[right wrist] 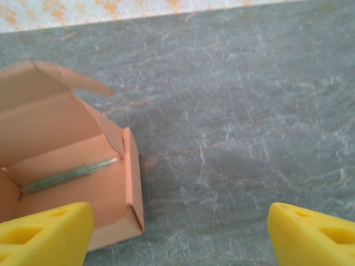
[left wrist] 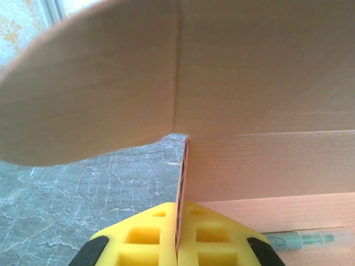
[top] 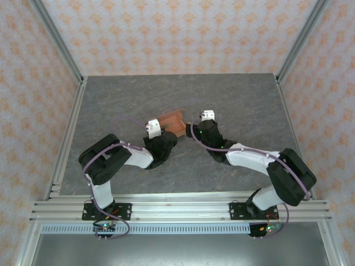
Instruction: Fold the paper box
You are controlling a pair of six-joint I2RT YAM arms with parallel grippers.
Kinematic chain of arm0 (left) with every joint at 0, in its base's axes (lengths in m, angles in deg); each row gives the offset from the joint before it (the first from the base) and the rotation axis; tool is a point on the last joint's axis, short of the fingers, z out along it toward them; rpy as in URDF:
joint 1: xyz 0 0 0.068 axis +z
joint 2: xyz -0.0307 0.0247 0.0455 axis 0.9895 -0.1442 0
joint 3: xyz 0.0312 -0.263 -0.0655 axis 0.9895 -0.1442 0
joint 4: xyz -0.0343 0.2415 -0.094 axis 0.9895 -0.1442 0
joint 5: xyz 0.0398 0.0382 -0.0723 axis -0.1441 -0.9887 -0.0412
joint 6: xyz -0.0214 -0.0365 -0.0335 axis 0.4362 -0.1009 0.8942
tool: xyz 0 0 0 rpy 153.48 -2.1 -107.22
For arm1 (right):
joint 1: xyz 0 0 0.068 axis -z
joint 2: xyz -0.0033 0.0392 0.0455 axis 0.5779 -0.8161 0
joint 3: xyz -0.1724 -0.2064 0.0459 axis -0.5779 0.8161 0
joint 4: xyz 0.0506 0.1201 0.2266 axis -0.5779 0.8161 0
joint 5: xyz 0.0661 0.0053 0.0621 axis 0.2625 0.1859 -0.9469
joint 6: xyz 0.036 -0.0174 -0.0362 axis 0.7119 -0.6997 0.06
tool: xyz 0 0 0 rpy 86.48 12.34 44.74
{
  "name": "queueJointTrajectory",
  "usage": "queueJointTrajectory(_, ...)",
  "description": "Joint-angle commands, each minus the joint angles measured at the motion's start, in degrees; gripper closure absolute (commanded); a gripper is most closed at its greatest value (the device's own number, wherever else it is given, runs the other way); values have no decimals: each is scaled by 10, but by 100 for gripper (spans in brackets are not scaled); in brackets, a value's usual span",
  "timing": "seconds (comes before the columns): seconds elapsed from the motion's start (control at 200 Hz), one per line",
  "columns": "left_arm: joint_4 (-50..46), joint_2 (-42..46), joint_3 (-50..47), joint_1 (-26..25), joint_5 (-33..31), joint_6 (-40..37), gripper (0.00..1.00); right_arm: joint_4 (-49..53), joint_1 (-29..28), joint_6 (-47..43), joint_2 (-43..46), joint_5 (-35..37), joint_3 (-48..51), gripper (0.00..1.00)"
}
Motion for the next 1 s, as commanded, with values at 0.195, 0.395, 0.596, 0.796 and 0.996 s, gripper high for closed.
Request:
queueJointTrajectory(0.195, 39, -22, -9, -8, -19, -45, 100, 211, 72, -3, -43, -146, -225, 18)
queueJointTrajectory(0.395, 40, -24, -8, -9, -19, -48, 100, 303, 76, -6, -158, -198, -386, 19)
queueJointTrajectory(0.596, 37, -23, -3, -11, -19, -50, 100, 373, 66, -22, -257, -210, -494, 20)
queueJointTrajectory(0.796, 33, -22, -3, -13, -22, -49, 100, 388, 60, -36, -268, -197, -482, 21)
queueJointTrajectory(0.996, 33, -22, -4, -16, -24, -49, 100, 380, 61, -34, -257, -197, -452, 21)
